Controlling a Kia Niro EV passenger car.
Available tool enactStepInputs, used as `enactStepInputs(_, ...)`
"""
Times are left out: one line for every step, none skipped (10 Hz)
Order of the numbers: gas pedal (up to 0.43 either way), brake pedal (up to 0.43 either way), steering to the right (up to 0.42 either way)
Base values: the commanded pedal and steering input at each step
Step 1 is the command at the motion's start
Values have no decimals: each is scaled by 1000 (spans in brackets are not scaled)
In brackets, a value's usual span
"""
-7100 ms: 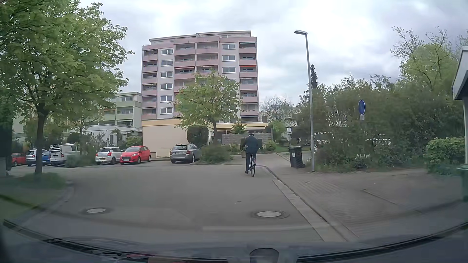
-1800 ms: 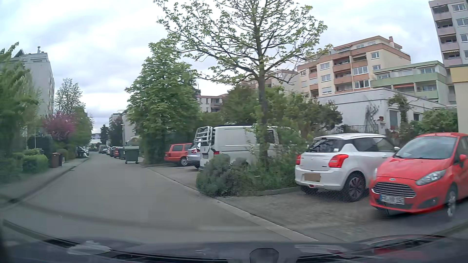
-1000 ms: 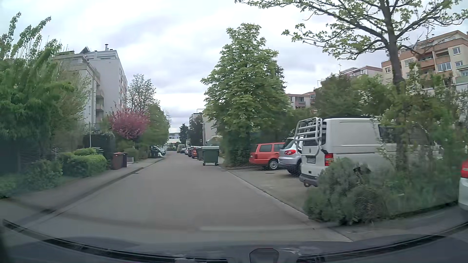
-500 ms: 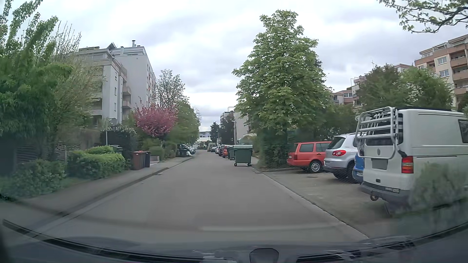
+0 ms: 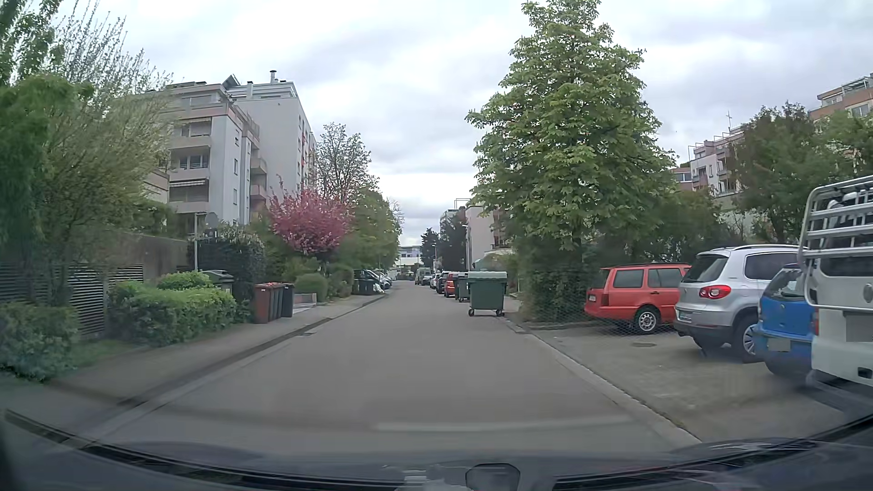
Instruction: Follow the waypoints while adhering to traffic rules and regulations
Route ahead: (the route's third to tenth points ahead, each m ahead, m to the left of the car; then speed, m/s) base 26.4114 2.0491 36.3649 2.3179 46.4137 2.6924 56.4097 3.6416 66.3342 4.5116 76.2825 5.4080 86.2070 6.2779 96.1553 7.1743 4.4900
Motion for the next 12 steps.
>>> enactStepInputs(98,0,-35)
enactStepInputs(98,0,-26)
enactStepInputs(98,0,-19)
enactStepInputs(98,0,-18)
enactStepInputs(110,0,-20)
enactStepInputs(110,0,-24)
enactStepInputs(110,0,-29)
enactStepInputs(110,0,-29)
enactStepInputs(110,0,-33)
enactStepInputs(118,0,-40)
enactStepInputs(130,0,-45)
enactStepInputs(130,0,-48)
